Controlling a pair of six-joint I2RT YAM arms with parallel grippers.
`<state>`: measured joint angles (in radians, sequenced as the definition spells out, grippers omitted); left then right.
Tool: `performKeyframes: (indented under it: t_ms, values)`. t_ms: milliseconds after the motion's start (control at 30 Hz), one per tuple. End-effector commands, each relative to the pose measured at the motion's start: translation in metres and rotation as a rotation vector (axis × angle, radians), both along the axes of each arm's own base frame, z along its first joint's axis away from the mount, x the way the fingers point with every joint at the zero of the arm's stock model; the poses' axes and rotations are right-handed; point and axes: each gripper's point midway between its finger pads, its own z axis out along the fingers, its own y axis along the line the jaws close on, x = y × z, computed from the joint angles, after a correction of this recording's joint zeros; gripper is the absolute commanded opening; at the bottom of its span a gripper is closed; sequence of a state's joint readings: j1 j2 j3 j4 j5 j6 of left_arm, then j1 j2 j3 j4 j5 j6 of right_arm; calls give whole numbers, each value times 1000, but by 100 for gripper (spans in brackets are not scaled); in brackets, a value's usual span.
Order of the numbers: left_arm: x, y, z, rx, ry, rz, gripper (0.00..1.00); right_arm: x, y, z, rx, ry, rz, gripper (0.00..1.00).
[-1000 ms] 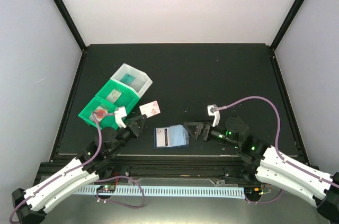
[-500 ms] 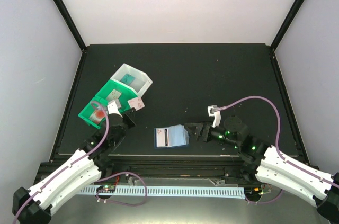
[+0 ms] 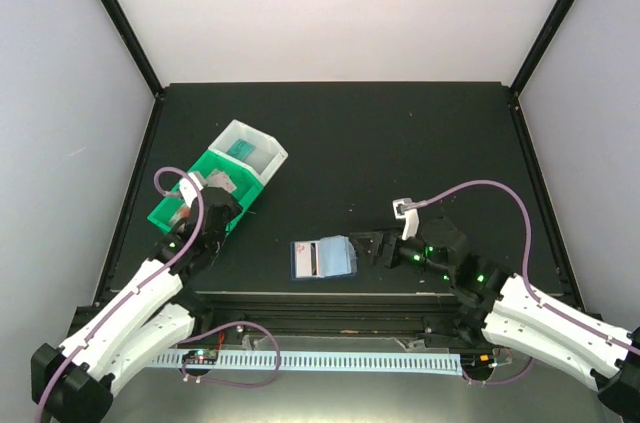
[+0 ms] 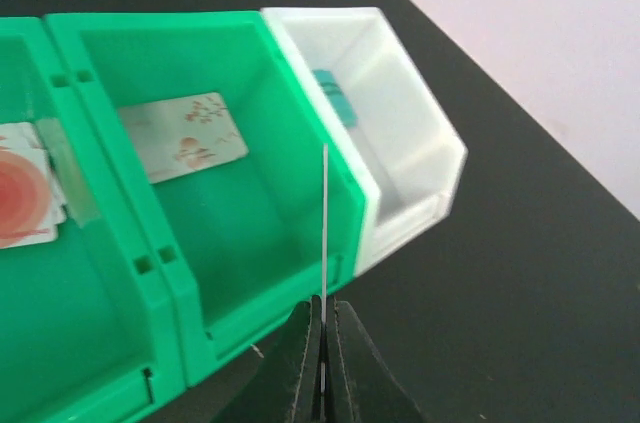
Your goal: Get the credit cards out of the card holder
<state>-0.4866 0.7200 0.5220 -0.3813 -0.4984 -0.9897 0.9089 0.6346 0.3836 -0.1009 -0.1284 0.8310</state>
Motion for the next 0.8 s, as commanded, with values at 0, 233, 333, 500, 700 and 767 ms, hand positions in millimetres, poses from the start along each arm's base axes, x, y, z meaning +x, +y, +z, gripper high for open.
performKeyframes:
  t_ms: [0,233,333,500,700,767]
  values:
    - [3,22,2,22,32,115,2,4,-5,19,5,-42,-28,100]
    - [15,35,3,-6,100,203,1,4,-10,24,24,-48,-46,100]
    - [20,36,5,-26,114,217,2,2,-10,27,27,-38,-42,100]
    - [25,44,2,-33,185,278,2,1,-11,22,50,-26,-47,100]
    - [42,43,2,-58,221,283,1,2,-12,28,42,-43,-55,100]
    - [49,42,2,-49,206,276,2,3,-13,28,43,-42,-64,100]
